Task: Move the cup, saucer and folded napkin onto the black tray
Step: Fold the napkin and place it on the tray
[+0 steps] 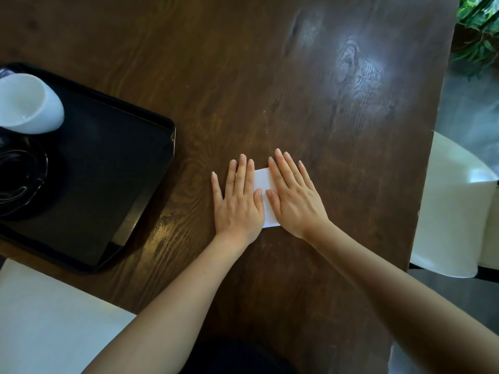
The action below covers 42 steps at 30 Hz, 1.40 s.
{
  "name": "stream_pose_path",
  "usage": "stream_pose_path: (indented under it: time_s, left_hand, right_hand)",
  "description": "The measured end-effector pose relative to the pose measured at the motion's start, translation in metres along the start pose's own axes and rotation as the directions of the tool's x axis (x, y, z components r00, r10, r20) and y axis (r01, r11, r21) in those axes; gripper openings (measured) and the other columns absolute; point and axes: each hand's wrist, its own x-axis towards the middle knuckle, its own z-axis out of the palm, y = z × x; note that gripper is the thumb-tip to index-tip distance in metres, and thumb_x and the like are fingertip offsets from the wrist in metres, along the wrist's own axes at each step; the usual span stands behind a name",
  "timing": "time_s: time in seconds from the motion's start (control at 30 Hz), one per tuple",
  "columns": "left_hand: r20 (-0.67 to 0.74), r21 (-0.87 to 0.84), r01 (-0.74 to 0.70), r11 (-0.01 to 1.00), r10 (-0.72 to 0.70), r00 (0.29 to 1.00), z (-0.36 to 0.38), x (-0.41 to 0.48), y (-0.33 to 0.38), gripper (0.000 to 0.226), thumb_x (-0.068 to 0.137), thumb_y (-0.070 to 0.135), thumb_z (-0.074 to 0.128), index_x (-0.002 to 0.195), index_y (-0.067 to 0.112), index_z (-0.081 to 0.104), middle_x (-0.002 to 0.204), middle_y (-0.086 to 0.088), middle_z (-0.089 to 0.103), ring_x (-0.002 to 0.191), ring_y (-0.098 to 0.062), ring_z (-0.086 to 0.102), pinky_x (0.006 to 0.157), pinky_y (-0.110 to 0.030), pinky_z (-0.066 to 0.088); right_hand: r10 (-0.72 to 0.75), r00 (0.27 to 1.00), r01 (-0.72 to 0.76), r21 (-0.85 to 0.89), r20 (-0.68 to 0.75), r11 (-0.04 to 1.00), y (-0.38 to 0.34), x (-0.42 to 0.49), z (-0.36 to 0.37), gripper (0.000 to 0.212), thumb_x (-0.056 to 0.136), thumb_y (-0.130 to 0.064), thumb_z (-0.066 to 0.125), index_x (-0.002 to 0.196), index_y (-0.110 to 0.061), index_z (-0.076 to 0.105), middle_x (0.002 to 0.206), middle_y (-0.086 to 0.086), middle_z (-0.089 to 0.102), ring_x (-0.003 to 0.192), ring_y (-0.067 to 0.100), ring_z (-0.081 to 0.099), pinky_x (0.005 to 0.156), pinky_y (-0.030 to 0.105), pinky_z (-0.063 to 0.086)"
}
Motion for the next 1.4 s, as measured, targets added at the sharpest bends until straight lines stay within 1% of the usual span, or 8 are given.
stream_pose_path:
  time_s: [0.27, 0.67, 0.8, 0.93, 1.03, 1.17, 1.27, 1.4]
  left_hand:
    - [0.023, 0.038, -0.05, 0.998, 0.049, 0.999, -0.002, 0.0, -0.006, 0.063, 0.092, 0.047, 0.002, 0.147, 0.018, -0.007, 0.159, -0.003, 0.0, 0.145, -0.021, -0.002, 0.117, -0.052, 0.002]
    - [0.109, 0.13, -0.168, 0.977, 0.154, 0.982, -0.012, 0.006, -0.012, 0.072, 0.086, 0.053, -0.006, 0.147, 0.014, -0.004, 0.159, -0.006, 0.002, 0.145, -0.025, -0.002, 0.115, -0.048, -0.007]
    - [0.159, 0.158, -0.243, 0.957, 0.218, 0.963, -0.028, 0.015, -0.015, 0.063, 0.096, 0.047, 0.02, 0.147, 0.01, 0.013, 0.155, -0.012, 0.019, 0.144, -0.029, 0.012, 0.117, -0.045, 0.005]
    - [0.135, -0.009, -0.294, 0.956, 0.293, 0.947, -0.05, 0.047, -0.008, 0.042, 0.092, 0.033, 0.045, 0.128, 0.01, 0.044, 0.126, -0.013, 0.048, 0.116, -0.028, 0.044, 0.093, -0.039, 0.04]
    - [0.341, -0.167, -0.228, 0.959, 0.273, 0.899, -0.063, 0.074, -0.002, 0.041, 0.089, 0.037, 0.053, 0.119, 0.011, 0.048, 0.124, -0.011, 0.046, 0.107, -0.026, 0.051, 0.084, -0.036, 0.043]
    - [0.536, -0.161, -0.221, 0.962, 0.274, 0.798, -0.066, 0.093, 0.0, 0.042, 0.088, 0.045, 0.051, 0.115, 0.013, 0.048, 0.113, -0.004, 0.055, 0.091, -0.017, 0.052, 0.068, -0.027, 0.041]
    - [0.592, -0.134, -0.261, 0.956, 0.288, 0.752, -0.066, 0.095, 0.004, 0.038, 0.093, 0.045, 0.042, 0.116, 0.015, 0.048, 0.104, 0.001, 0.052, 0.087, -0.013, 0.051, 0.058, -0.02, 0.037]
    - [0.568, -0.232, -0.212, 0.949, 0.309, 0.763, -0.068, 0.084, 0.003, 0.02, 0.096, 0.039, 0.039, 0.105, 0.02, 0.041, 0.102, 0.001, 0.052, 0.082, -0.011, 0.052, 0.059, -0.021, 0.038]
  right_hand:
    - [-0.029, 1.0, 0.029, -0.041, -0.003, 0.999, 0.004, -0.004, -0.001, 0.064, 0.097, -0.049, 0.017, 0.149, -0.013, 0.01, 0.159, 0.005, 0.004, 0.146, 0.016, -0.001, 0.12, 0.039, 0.002]
    - [-0.057, 0.996, 0.063, -0.086, 0.072, 0.994, 0.024, -0.02, -0.003, 0.075, 0.09, -0.065, 0.008, 0.147, -0.019, -0.009, 0.156, -0.001, -0.009, 0.146, 0.014, -0.007, 0.119, 0.04, -0.007]
    - [-0.092, 0.992, 0.106, -0.176, 0.082, 0.979, 0.027, -0.018, -0.005, 0.078, 0.09, -0.065, 0.009, 0.148, -0.015, -0.006, 0.157, 0.002, -0.01, 0.144, 0.015, -0.012, 0.118, 0.041, -0.011]
    - [-0.144, 0.984, 0.162, -0.207, 0.101, 0.965, 0.029, -0.016, -0.01, 0.077, 0.089, -0.064, 0.002, 0.146, -0.014, -0.011, 0.154, 0.002, -0.015, 0.145, 0.017, -0.012, 0.119, 0.042, -0.01]
    - [-0.142, 0.982, 0.167, -0.209, 0.127, 0.964, 0.029, -0.016, -0.012, 0.078, 0.089, -0.064, 0.002, 0.146, -0.014, -0.012, 0.156, 0.003, -0.015, 0.145, 0.018, -0.012, 0.119, 0.043, -0.009]
    - [-0.131, 0.984, 0.155, -0.218, 0.12, 0.964, 0.028, -0.016, -0.012, 0.079, 0.09, -0.062, 0.009, 0.149, -0.011, -0.008, 0.158, 0.005, -0.011, 0.146, 0.017, -0.012, 0.119, 0.041, -0.01]
    - [-0.133, 0.987, 0.15, -0.201, 0.095, 0.968, 0.028, -0.017, -0.011, 0.08, 0.09, -0.063, 0.008, 0.148, -0.012, -0.007, 0.157, 0.004, -0.013, 0.146, 0.017, -0.011, 0.118, 0.041, -0.01]
    - [-0.071, 0.997, 0.075, -0.144, 0.03, 0.987, 0.026, -0.021, -0.012, 0.084, 0.088, -0.066, 0.015, 0.149, -0.011, -0.006, 0.16, 0.007, -0.004, 0.147, 0.017, -0.006, 0.119, 0.038, -0.008]
